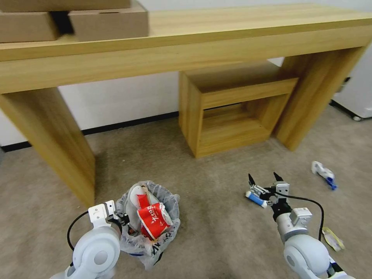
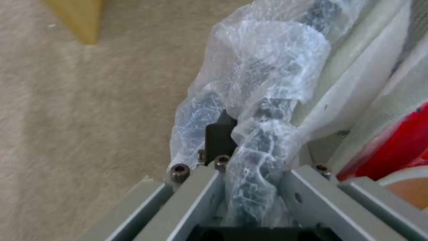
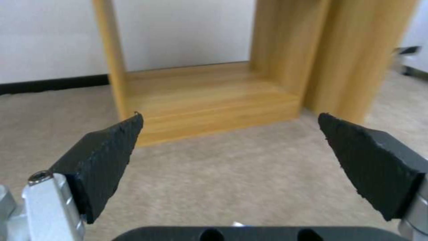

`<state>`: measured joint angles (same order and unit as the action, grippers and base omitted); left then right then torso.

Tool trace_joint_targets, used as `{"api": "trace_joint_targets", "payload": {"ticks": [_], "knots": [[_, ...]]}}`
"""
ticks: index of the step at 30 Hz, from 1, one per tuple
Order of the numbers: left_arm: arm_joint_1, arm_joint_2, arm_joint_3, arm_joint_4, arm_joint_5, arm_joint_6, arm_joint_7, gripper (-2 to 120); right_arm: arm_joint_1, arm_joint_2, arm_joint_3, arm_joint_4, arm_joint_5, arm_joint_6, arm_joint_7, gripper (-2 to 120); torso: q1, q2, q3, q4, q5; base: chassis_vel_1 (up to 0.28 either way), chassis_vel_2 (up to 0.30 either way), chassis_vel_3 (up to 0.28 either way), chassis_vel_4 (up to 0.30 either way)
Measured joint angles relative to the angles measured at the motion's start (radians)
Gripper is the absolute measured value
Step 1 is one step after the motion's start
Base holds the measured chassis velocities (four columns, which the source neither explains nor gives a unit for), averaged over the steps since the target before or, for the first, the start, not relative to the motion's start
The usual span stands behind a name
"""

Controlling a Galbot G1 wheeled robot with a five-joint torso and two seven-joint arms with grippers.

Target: Pick up the trash bin and place the garbage on the floor into it.

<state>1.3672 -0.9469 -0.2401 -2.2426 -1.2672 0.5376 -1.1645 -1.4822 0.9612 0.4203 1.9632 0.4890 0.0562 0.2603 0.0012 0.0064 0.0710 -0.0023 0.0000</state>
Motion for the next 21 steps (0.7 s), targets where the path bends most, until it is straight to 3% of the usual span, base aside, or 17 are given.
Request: {"api": "trace_joint_targets", "payload": {"ticks": [21], "knots": [[0.037, 0.014, -0.019, -0.036, 0.014, -0.001, 0.011, 0, -0.060, 0.021, 0.036, 0.022, -0.062, 0.039, -0.007, 100, 0.000, 0.000, 0.000, -0.0003, -0.0002, -0.101, -0.108, -0.100, -0.105]]}}
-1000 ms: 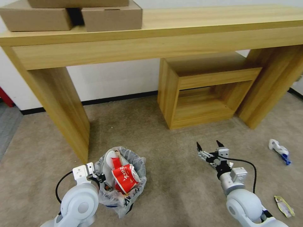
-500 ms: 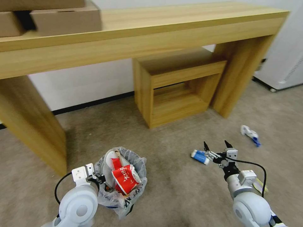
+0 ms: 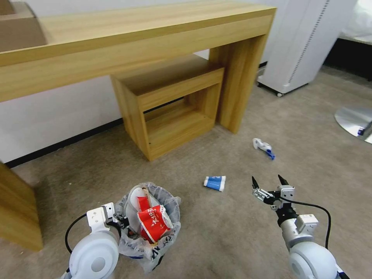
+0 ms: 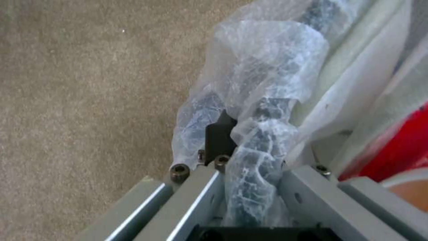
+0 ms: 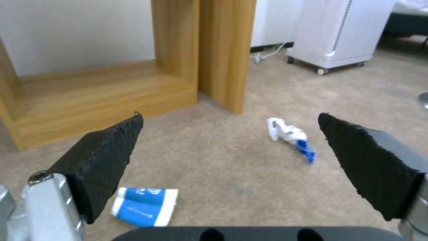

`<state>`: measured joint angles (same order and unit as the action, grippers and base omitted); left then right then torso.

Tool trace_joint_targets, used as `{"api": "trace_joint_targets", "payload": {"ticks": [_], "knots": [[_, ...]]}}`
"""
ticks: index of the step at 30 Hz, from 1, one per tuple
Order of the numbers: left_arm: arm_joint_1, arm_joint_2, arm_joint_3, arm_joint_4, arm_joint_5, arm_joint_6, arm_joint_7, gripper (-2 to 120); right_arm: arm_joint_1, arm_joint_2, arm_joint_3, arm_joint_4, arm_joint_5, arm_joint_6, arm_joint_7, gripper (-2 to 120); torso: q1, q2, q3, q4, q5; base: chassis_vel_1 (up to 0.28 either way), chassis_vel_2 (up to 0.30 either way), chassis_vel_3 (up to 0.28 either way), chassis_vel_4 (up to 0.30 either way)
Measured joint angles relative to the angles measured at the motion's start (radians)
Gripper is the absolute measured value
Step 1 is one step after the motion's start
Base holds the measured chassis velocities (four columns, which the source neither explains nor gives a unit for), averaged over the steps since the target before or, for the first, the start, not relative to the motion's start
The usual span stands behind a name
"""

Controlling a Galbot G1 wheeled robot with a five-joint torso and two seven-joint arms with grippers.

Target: Pick up the trash bin and place the garbage on the floor into it.

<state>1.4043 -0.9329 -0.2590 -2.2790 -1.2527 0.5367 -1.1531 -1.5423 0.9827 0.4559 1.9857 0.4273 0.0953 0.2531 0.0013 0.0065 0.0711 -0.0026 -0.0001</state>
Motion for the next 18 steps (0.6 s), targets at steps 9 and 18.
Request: {"api": "trace_joint_targets", "payload": {"ticks": [9, 18], "knots": [[-0.001, 0.001, -0.003, -0.009, -0.012, -0.002, -0.006, 0, -0.006, 0.021, -0.021, -0.016, -0.051, 0.071, -0.050, 100, 0.000, 0.000, 0.000, 0.0004, 0.0001, 0.000, 0.000, 0.000, 0.000], [0.005, 0.001, -0.006, -0.016, -0.012, -0.006, -0.006, 0, -0.009, 0.021, -0.037, -0.023, -0.065, 0.061, -0.050, 100, 0.000, 0.000, 0.000, 0.0003, 0.0001, 0.000, 0.000, 0.000, 0.000]]}}
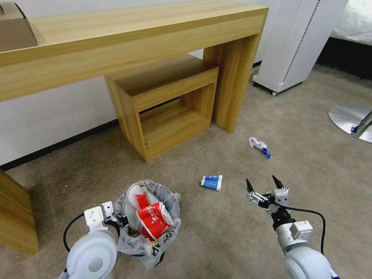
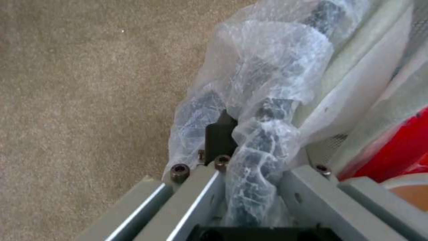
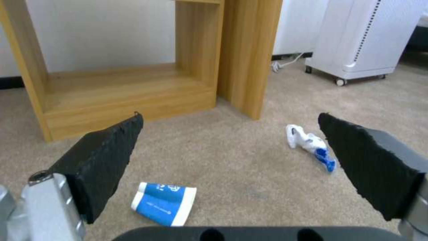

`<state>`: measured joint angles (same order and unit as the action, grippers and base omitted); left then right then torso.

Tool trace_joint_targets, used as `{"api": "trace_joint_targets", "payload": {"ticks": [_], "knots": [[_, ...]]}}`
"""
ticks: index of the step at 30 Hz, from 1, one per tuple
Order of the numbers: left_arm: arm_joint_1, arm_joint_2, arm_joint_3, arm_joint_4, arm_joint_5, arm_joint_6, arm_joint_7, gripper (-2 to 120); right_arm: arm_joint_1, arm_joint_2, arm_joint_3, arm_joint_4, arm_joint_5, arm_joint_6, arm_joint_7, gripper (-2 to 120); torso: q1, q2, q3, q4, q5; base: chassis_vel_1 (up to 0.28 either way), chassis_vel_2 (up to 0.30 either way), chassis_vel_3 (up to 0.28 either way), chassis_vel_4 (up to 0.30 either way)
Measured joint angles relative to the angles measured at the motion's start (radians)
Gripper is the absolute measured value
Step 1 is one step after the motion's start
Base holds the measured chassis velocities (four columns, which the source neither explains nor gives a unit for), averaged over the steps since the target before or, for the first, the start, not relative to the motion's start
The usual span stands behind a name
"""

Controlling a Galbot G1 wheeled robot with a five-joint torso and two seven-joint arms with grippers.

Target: Pick up the trash bin and place the garbage on the floor into it.

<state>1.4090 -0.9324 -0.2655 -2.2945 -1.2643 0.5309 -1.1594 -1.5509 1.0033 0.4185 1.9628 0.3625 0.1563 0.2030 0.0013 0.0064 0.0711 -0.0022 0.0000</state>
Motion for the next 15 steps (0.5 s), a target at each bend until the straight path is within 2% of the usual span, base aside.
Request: {"api": "trace_joint_targets", "payload": {"ticks": [15], "knots": [[0.013, -0.011, -0.009, -0.001, 0.012, -0.003, 0.002, 0, 0.035, -0.033, -0.043, -0.018, 0.019, -0.003, -0.005, 100, 0.000, 0.000, 0.000, -0.0001, 0.0000, 0.000, 0.000, 0.000, 0.000]]}}
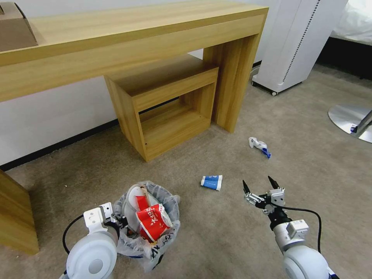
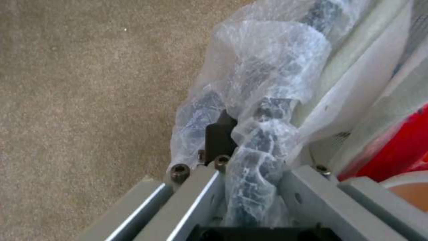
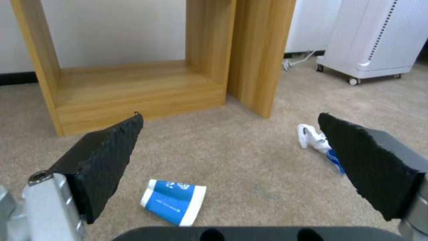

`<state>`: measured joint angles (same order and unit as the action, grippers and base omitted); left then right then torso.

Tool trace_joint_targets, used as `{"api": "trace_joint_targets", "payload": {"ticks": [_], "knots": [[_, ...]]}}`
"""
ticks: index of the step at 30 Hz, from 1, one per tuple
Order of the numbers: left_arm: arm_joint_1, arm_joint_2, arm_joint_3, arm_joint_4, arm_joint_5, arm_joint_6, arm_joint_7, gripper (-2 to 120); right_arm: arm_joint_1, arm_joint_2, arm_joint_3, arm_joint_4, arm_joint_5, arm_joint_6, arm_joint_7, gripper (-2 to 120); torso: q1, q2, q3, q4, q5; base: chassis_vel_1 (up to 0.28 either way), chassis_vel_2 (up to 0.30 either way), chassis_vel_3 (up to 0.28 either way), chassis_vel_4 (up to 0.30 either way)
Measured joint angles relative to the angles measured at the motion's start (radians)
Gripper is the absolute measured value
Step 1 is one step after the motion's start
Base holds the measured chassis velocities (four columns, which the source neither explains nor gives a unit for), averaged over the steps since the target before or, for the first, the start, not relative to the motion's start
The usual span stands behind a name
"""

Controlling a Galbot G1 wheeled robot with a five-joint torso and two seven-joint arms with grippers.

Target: Pick up the trash bin and place the garbage on the floor into it.

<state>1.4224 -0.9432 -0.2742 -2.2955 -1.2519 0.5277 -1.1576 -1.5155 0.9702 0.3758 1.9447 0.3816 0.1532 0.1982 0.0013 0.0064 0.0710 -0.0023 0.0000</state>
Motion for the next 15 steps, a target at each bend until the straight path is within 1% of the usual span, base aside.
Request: {"api": "trace_joint_targets", "payload": {"ticks": [12, 15], "knots": [[0.014, -0.008, -0.002, 0.000, 0.014, 0.000, 0.001, 0, 0.020, -0.010, -0.026, -0.014, 0.023, -0.002, 0.001, 100, 0.000, 0.000, 0.000, 0.0000, -0.0001, 0.000, 0.000, 0.000, 0.000], [0.014, -0.006, -0.004, -0.002, 0.014, 0.000, 0.001, 0, 0.026, -0.012, -0.032, -0.018, 0.028, -0.002, 0.001, 100, 0.000, 0.000, 0.000, 0.0000, 0.0000, -0.052, 0.047, 0.052, -0.050]]}}
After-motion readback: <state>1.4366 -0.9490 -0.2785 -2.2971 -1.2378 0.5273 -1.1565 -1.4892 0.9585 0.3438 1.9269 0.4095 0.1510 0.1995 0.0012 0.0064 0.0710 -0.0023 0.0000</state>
